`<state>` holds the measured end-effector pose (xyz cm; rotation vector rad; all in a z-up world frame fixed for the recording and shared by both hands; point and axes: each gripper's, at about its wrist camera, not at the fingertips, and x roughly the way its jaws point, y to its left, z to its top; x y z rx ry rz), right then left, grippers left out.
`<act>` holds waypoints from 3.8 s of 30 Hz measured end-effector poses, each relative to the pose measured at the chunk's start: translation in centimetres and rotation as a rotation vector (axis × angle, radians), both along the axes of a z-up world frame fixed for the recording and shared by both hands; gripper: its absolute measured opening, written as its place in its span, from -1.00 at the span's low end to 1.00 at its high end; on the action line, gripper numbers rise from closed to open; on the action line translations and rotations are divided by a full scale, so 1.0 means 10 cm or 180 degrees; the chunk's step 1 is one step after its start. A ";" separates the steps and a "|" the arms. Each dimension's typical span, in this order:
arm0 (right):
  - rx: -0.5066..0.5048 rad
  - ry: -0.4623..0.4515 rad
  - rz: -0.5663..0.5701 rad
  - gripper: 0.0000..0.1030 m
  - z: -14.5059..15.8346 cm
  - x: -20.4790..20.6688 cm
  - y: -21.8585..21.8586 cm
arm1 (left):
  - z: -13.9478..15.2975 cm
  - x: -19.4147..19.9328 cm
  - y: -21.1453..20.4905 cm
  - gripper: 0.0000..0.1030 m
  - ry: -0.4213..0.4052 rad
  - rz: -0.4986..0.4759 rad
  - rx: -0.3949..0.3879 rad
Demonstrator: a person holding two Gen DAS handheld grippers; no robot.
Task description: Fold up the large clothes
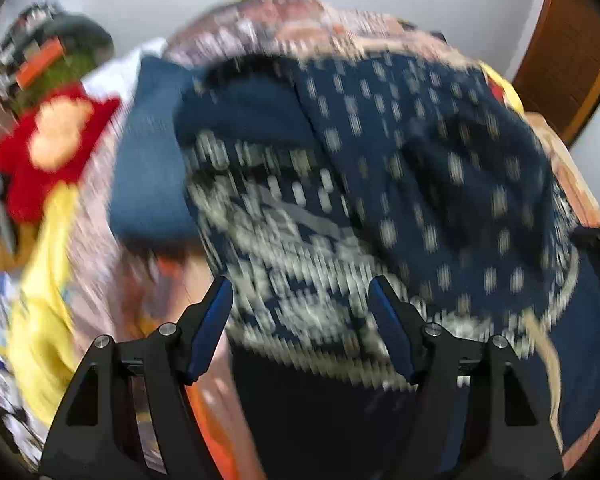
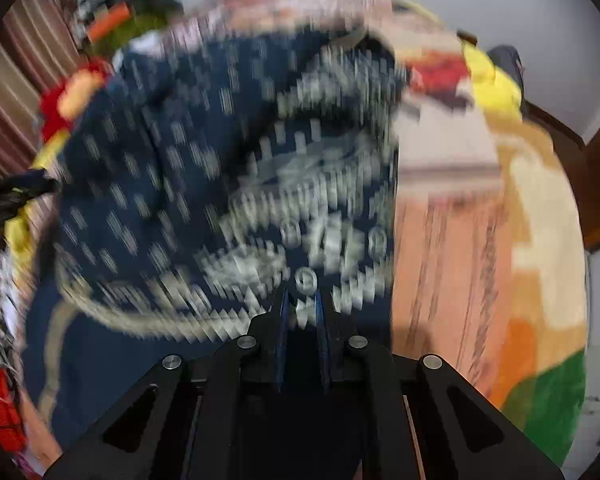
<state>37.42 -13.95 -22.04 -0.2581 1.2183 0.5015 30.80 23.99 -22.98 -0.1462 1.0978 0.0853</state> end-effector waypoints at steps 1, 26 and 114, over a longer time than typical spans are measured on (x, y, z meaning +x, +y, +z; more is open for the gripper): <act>0.0056 -0.0131 0.0021 -0.84 -0.02 -0.07 -0.04 | -0.09 -0.07 -0.03 0.36 0.0072 -0.0012 -0.0047; -0.0039 -0.0608 -0.0902 0.85 0.48 -0.68 -1.14 | -0.21 -1.17 0.25 0.63 0.0134 0.0535 0.0081; 0.0639 -0.0846 -0.0709 -0.84 0.94 1.67 -0.27 | 1.04 1.36 0.73 0.45 -0.0873 0.0576 0.0340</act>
